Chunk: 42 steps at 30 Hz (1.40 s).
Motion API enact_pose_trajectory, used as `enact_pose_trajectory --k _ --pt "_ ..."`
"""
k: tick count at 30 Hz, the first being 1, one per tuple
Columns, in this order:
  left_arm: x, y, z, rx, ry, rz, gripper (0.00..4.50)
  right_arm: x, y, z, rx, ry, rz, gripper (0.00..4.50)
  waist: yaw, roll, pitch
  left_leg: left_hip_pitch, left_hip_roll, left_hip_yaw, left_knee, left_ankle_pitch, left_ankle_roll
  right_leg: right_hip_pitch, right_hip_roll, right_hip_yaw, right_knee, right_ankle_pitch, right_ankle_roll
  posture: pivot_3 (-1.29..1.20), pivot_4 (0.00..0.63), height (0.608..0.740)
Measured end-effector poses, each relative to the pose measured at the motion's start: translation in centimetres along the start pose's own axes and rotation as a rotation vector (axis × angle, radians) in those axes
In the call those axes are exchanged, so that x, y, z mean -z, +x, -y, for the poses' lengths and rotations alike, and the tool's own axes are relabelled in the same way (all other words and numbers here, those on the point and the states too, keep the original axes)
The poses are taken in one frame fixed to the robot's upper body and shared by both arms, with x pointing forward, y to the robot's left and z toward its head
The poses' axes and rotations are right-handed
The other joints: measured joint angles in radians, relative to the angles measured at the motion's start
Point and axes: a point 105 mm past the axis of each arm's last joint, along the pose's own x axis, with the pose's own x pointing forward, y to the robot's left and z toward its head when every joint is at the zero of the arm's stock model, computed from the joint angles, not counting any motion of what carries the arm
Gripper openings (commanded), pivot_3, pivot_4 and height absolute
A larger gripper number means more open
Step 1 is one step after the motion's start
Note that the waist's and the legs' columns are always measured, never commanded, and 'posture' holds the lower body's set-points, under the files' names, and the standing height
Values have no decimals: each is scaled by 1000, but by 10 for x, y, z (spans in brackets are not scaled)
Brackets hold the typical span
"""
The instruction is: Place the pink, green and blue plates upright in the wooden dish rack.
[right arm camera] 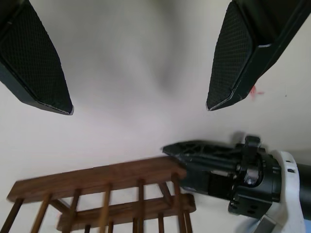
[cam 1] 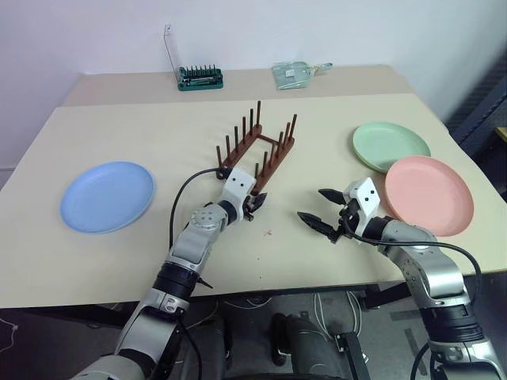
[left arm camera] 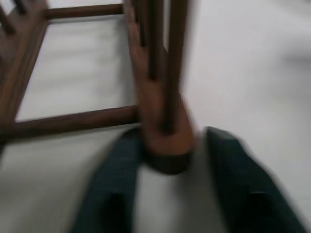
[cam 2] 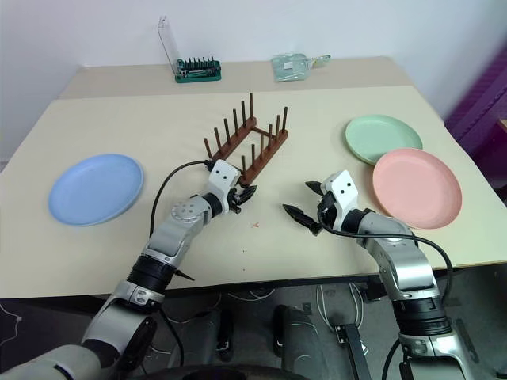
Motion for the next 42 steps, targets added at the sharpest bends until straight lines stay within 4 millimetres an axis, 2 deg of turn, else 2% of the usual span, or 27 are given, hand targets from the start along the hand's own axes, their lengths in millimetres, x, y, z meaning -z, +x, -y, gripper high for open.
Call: enact_pose_trajectory --k 4,7,10,14,17,22,24,26,29,31,32,33,36,40,42 --pt "1 -4 -1 9 31 4 754 3 -3 -5 -8 3 -12 4500 -1 0 0 0 1 0 0 0 0 -1 0 0 0 0 0 0 150 730" --pt "1 -9 -2 54 96 15 754 12 -12 -12 -45 -9 -75 4500 -1 0 0 0 1 0 -1 0 0 -1 1 0 0 0 0 0 150 730" --pt "2 -16 -1 151 152 21 754 20 -21 -14 -62 -21 -126 4500 -1 0 0 0 1 0 -1 0 0 -1 1 0 0 0 0 0 150 730" --pt "6 -29 7 362 170 11 754 22 -24 -17 -67 -27 -140 4500 -1 0 0 -1 1 0 -1 0 0 -2 1 0 -1 0 0 0 150 730" --pt "5 -39 2 496 207 -13 754 22 -26 -22 -74 -31 -141 4500 1 0 0 -1 1 0 -1 0 0 -2 1 -1 -1 0 -1 0 150 730" --pt "4 -38 -7 565 274 -29 754 23 -28 -24 -70 -29 -148 4500 0 0 0 -1 1 0 -1 0 0 -2 -1 -1 -1 0 0 0 150 730" --pt "7 -36 -9 565 256 -37 1823 23 -28 -24 -68 -31 -152 4500 0 0 0 -1 1 0 -1 0 0 -2 -1 0 -1 0 0 0 150 730" --pt "6 -31 -11 546 240 -32 2712 22 -28 -23 -61 -37 -152 4500 1 0 0 -1 1 0 -1 0 0 -1 -1 -1 -1 0 0 0 150 730" --pt "5 -28 -17 493 240 -32 4214 21 -29 -22 -47 -41 -151 3670 -1 0 0 -1 1 0 -1 0 0 -1 -1 0 -1 0 0 0 150 730" --pt "4 -30 -23 453 250 -38 4277 20 -29 -19 -33 -48 -150 2685 -1 0 0 -1 1 0 -1 0 0 -1 -1 0 -1 0 0 0 150 730" --pt "4 -31 -24 446 243 -43 4132 20 -29 -18 -28 -52 -154 2099 -2 0 0 -1 1 0 -1 0 0 -1 -1 0 -1 0 0 0 150 730" --pt "6 -34 -24 438 228 -46 3772 21 -29 -17 -21 -59 -162 1608 -5 0 0 -1 1 1 -1 0 0 -2 0 0 -1 0 0 0 150 730" --pt "14 -55 -20 436 151 -60 2380 28 -31 -3 35 -89 -217 54 -13 0 0 0 2 1 -3 0 0 -2 0 0 -1 0 0 0 150 730" --pt "19 -79 -2 514 171 -108 387 36 -30 10 94 -111 -269 0 -7 0 0 0 2 1 -3 0 0 -2 1 0 -1 -1 -1 0 150 730" --pt "19 -83 14 567 197 -115 387 36 -27 16 113 -139 -280 0 -1 0 0 0 2 0 -2 0 0 -2 0 0 -1 -1 -1 0 150 730"
